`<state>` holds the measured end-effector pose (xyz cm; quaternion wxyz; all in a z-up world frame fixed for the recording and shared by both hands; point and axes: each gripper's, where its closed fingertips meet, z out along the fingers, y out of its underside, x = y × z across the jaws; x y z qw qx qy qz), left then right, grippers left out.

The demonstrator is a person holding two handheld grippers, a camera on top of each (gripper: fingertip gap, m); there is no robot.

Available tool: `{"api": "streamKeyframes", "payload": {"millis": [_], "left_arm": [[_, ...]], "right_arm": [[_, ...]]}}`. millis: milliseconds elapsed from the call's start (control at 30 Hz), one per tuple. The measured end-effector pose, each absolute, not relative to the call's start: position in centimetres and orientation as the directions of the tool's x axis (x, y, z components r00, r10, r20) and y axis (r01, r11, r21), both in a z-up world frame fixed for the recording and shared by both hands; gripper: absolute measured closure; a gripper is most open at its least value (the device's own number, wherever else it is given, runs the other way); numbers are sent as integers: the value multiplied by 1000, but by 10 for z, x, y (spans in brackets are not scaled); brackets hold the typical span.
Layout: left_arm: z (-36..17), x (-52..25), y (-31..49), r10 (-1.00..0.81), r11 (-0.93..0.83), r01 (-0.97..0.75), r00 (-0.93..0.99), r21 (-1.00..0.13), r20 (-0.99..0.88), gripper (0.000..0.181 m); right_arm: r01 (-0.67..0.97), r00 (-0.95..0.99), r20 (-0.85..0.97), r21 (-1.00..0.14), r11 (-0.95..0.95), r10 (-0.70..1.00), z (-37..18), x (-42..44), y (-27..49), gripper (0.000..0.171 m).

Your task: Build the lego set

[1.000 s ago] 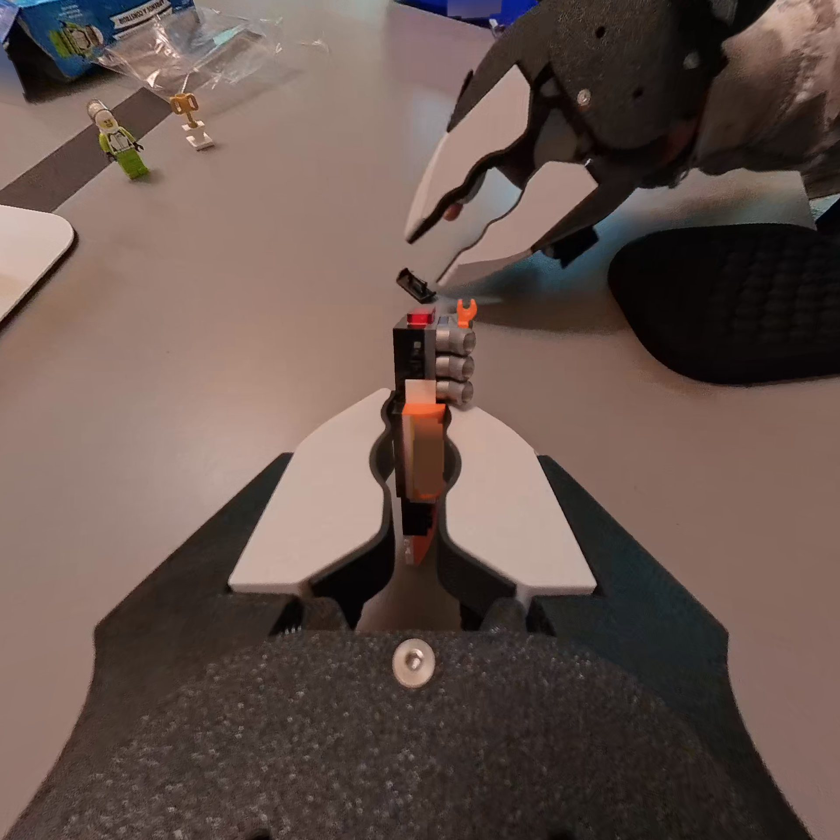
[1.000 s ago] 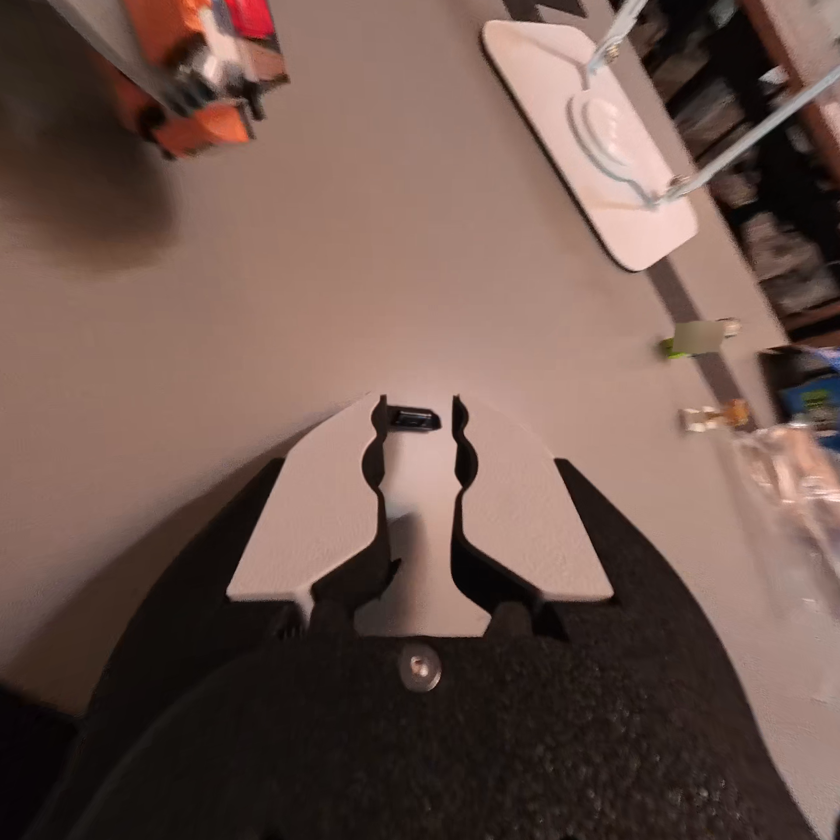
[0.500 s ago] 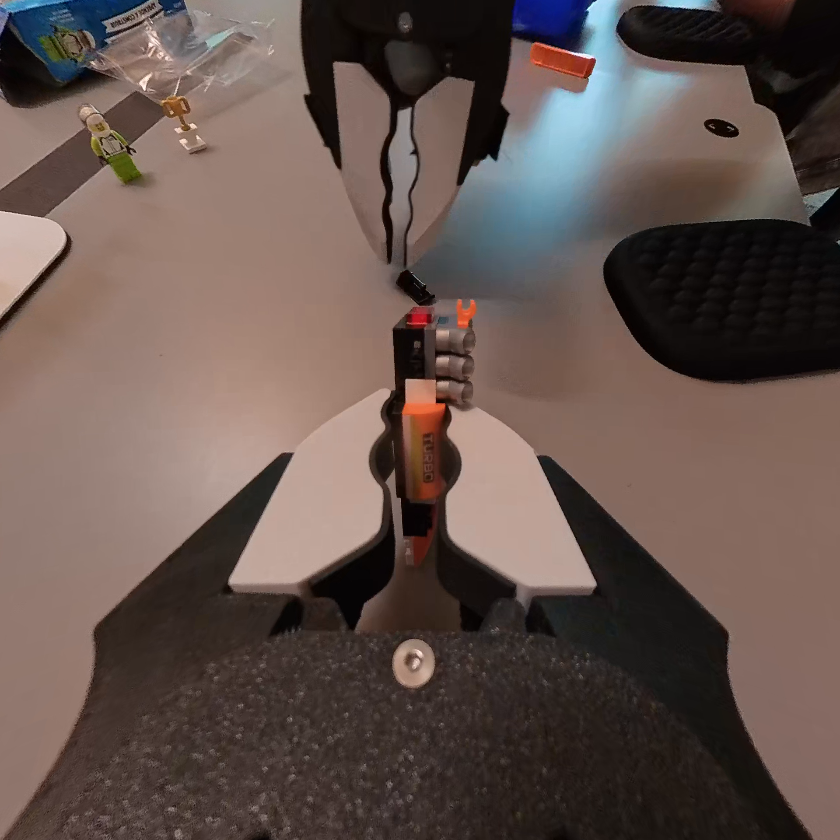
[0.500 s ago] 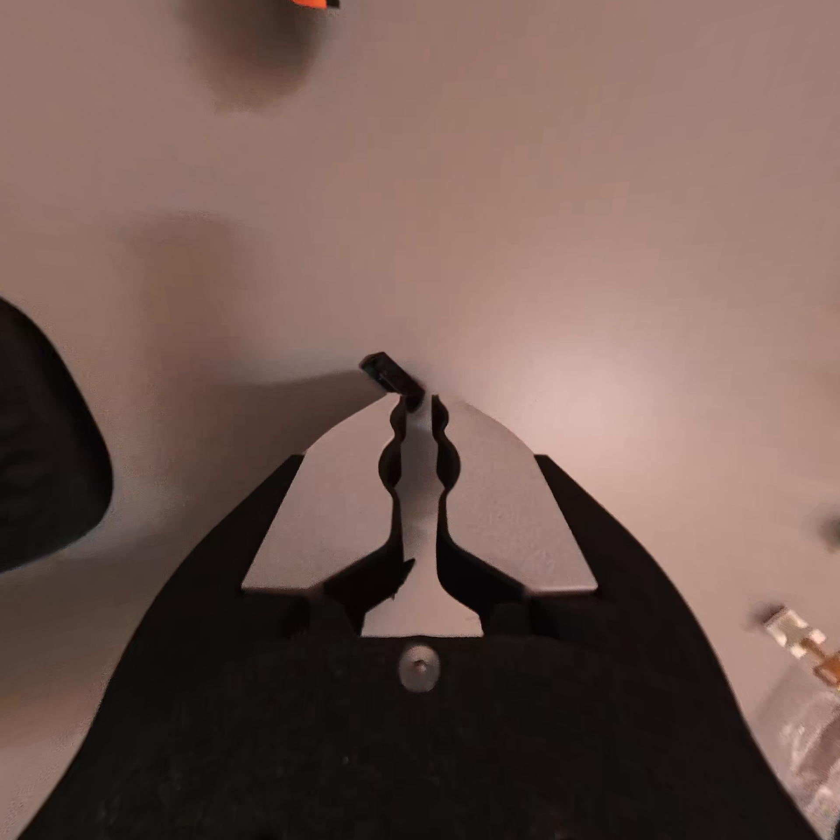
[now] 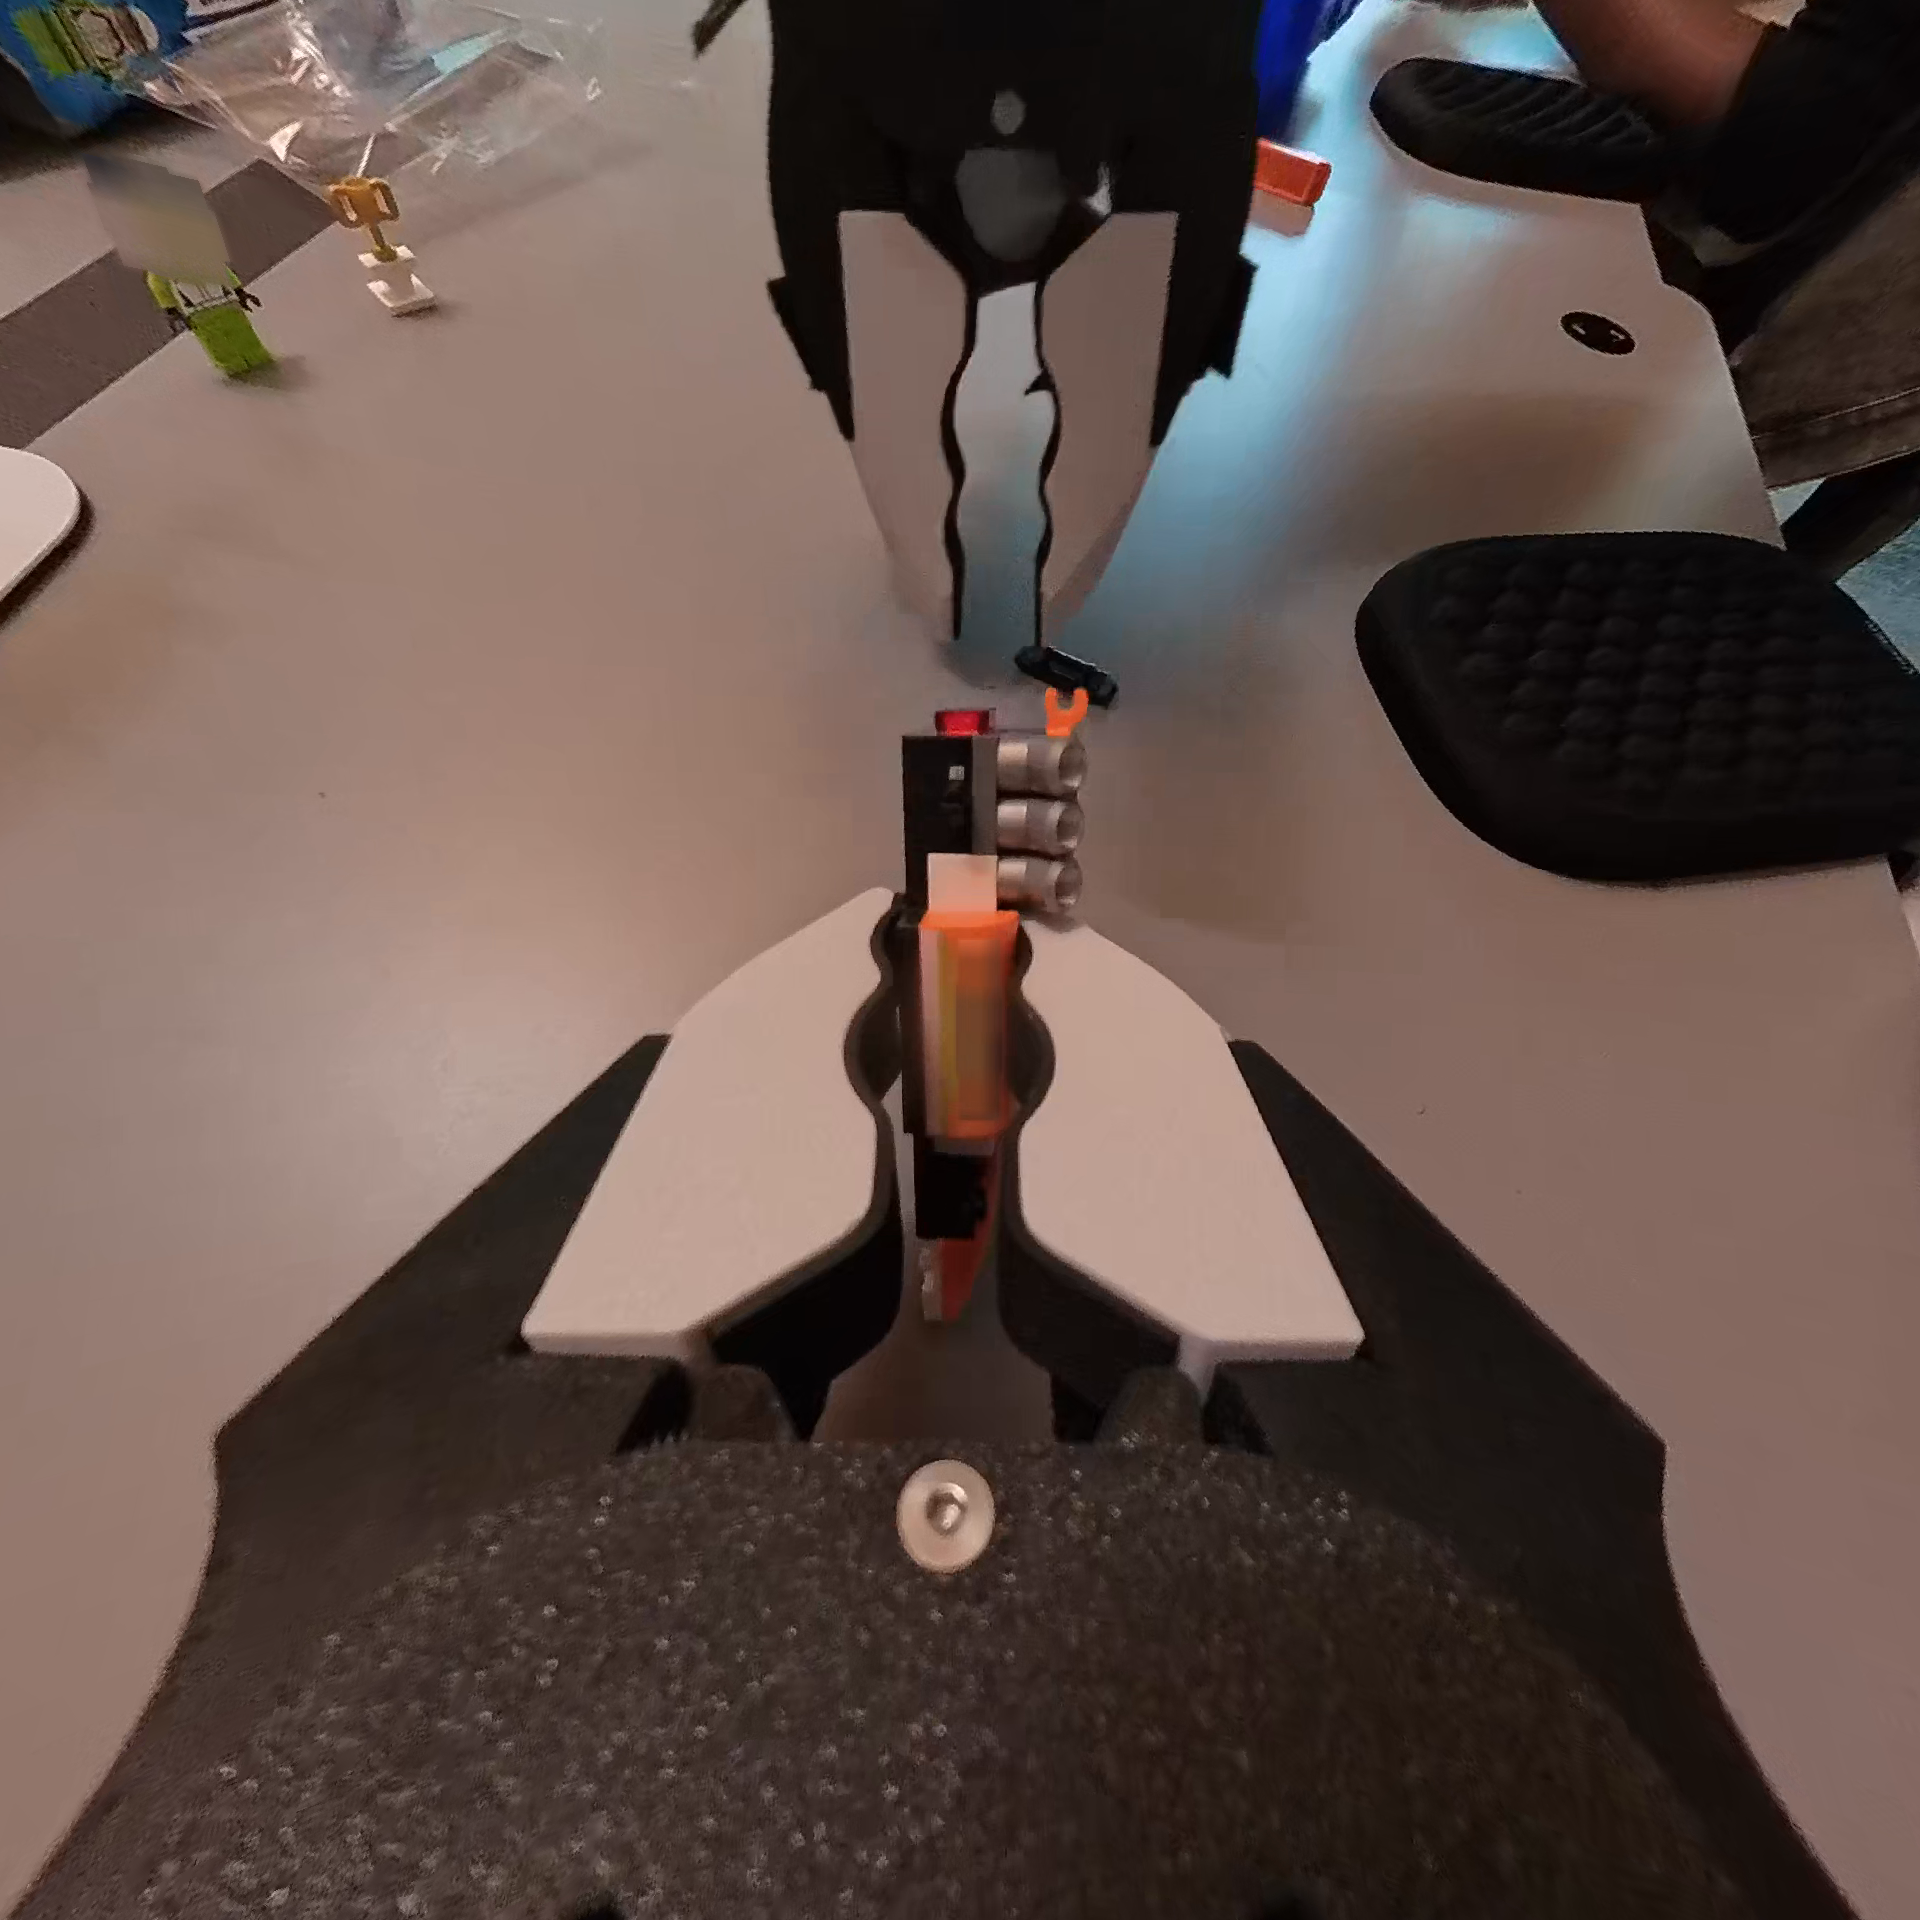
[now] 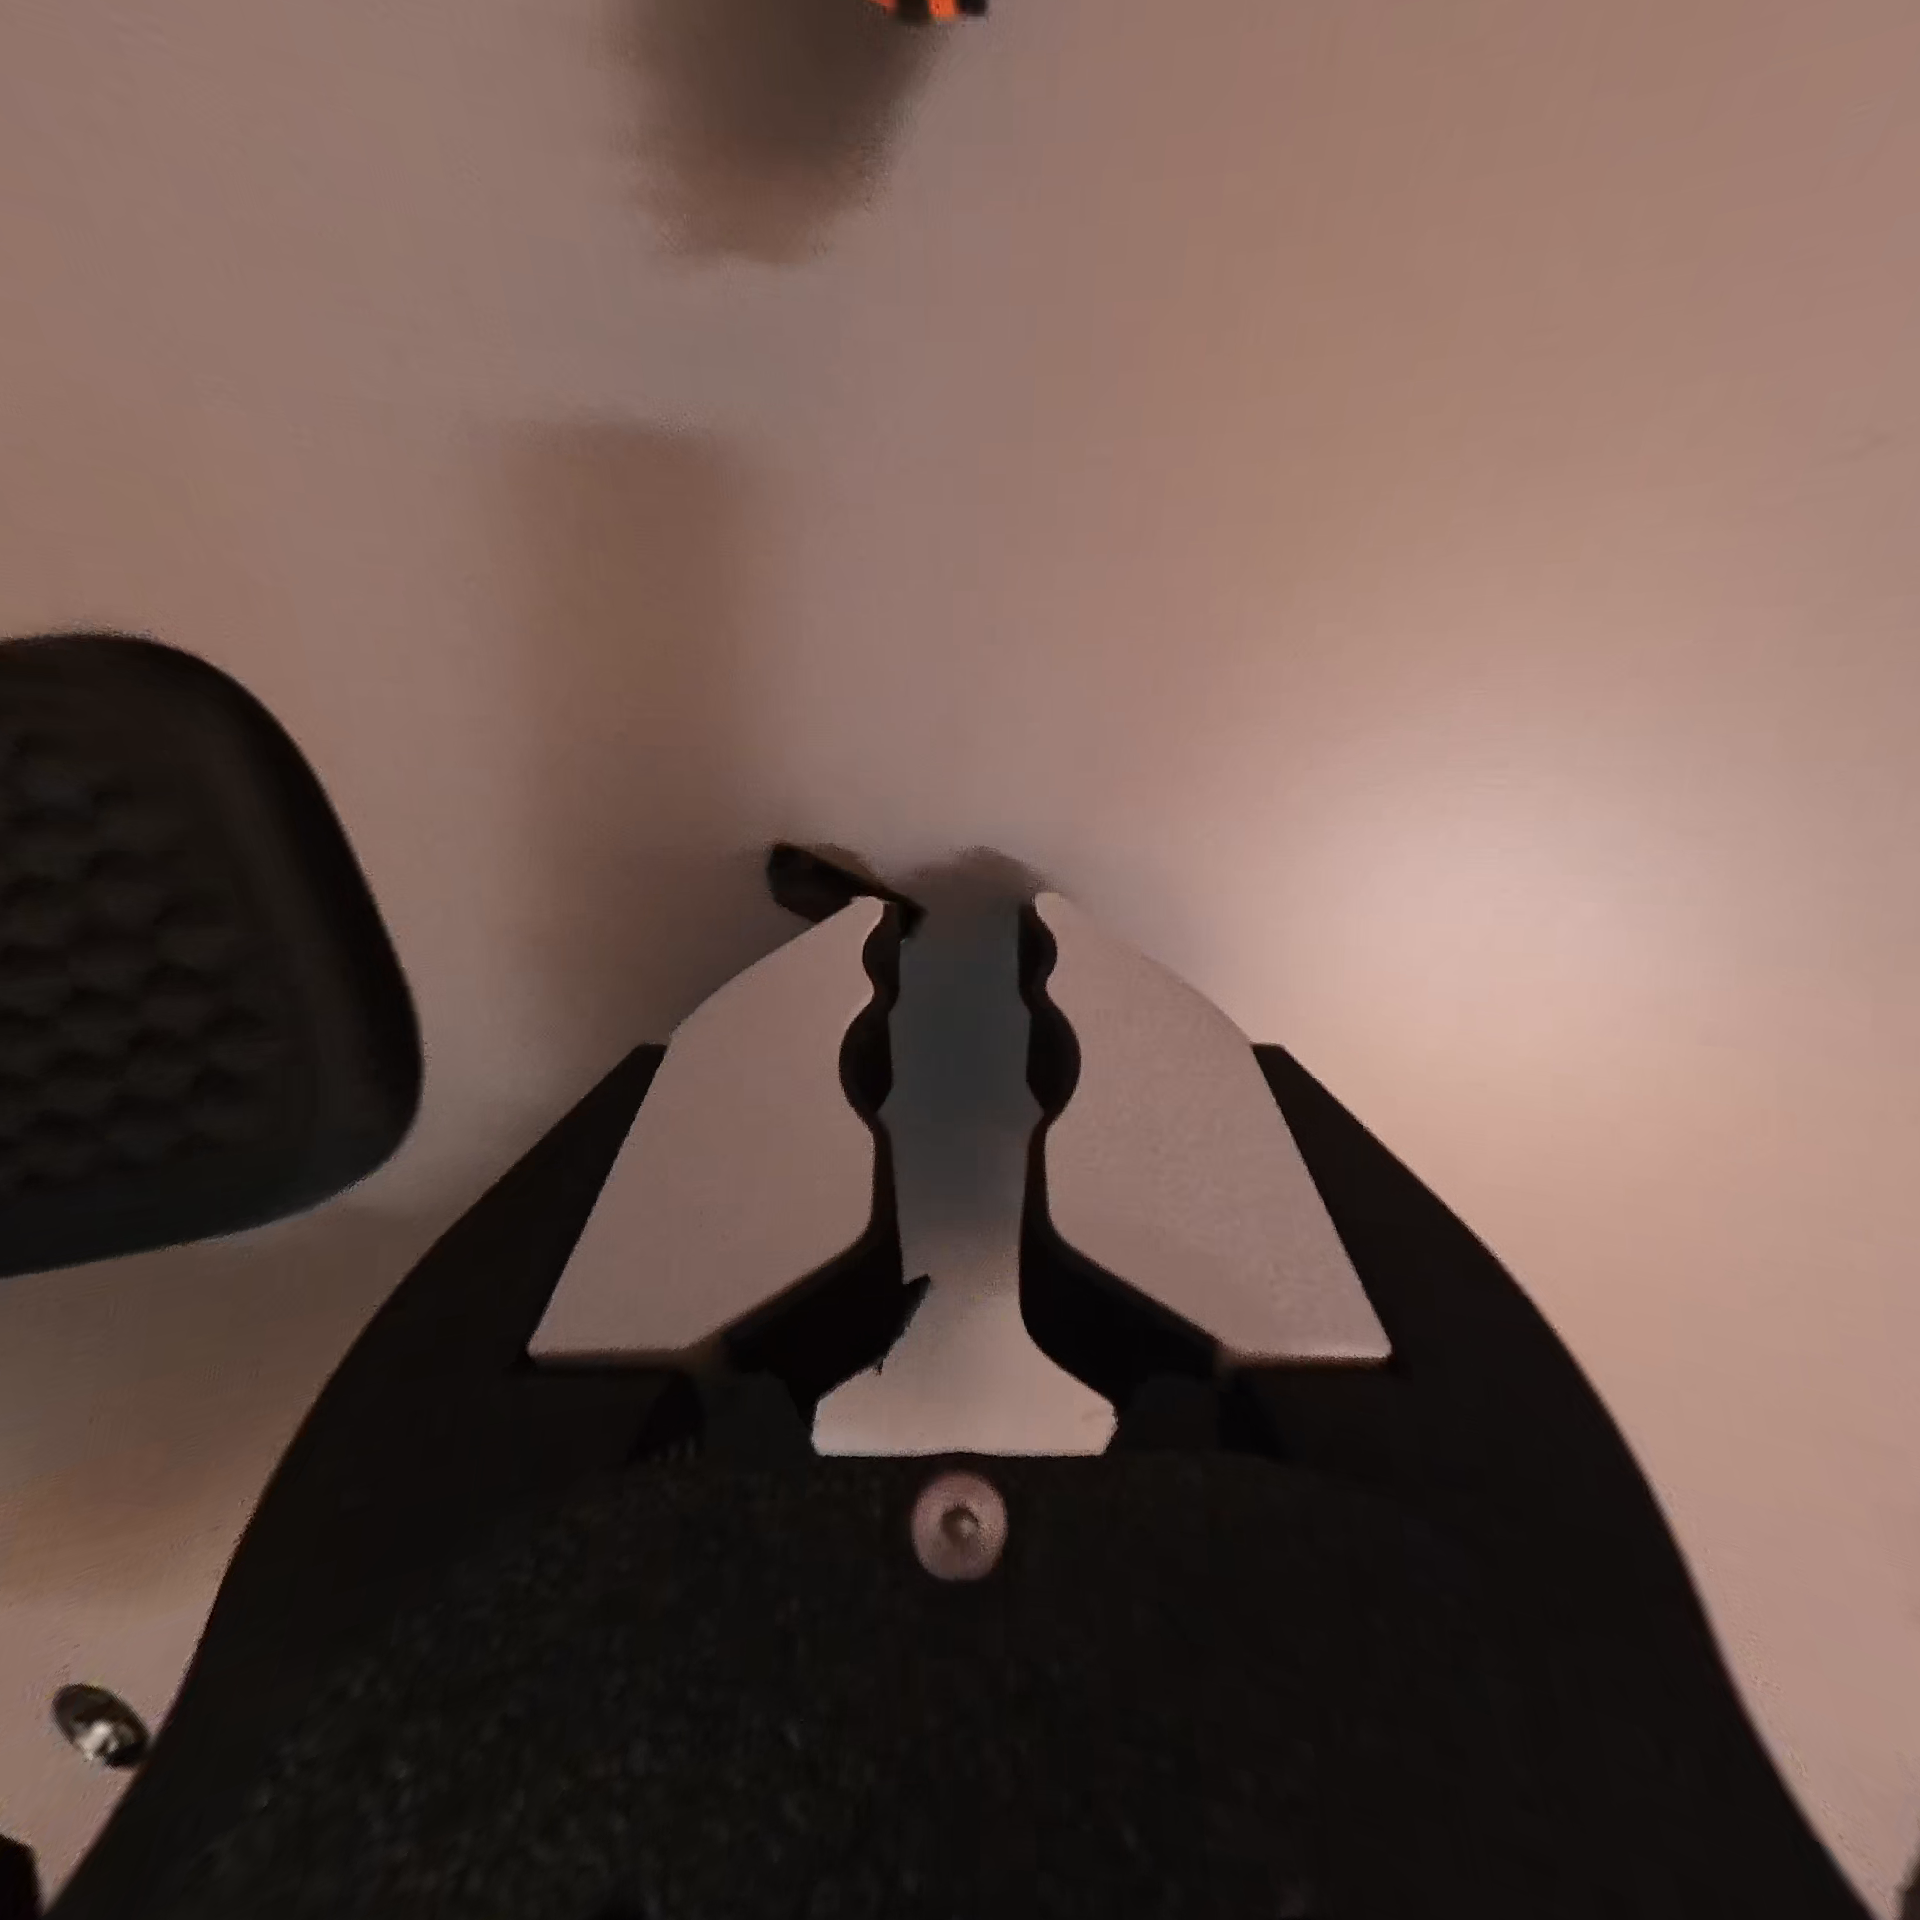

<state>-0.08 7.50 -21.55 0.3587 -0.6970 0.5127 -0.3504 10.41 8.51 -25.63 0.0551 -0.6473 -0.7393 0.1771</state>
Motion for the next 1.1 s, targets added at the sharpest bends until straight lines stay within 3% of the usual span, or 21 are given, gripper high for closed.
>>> {"api": "streamKeyframes", "payload": {"millis": [267,400,633,667,733,900,1100], "left_arm": [[-216,0,74,-967,-213,-471,227,-856,115,166],[-216,-1,74,-968,-205,-477,230,-855,103,167],[-216,1,72,-969,-209,-474,220,-856,115,166],[-216,1,72,-969,-208,-474,220,-856,114,166],[-216,1,71,-969,-208,-475,220,-855,113,166],[-216,1,71,-970,-199,-481,221,-854,102,166],[-213,-2,73,-968,-201,-470,227,-859,102,167]], "right_arm": [[918,-96,-84,-393,55,992,-254,110,63,149],[909,48,-12,-414,-48,999,-262,108,60,133],[785,277,15,-580,-217,961,-262,106,62,142],[782,286,15,-581,-224,958,-262,108,62,143],[810,281,56,-549,-206,958,-261,116,68,171],[919,218,122,-358,-162,968,-248,141,91,170],[910,156,104,-402,-102,982,-247,115,88,158]]}}
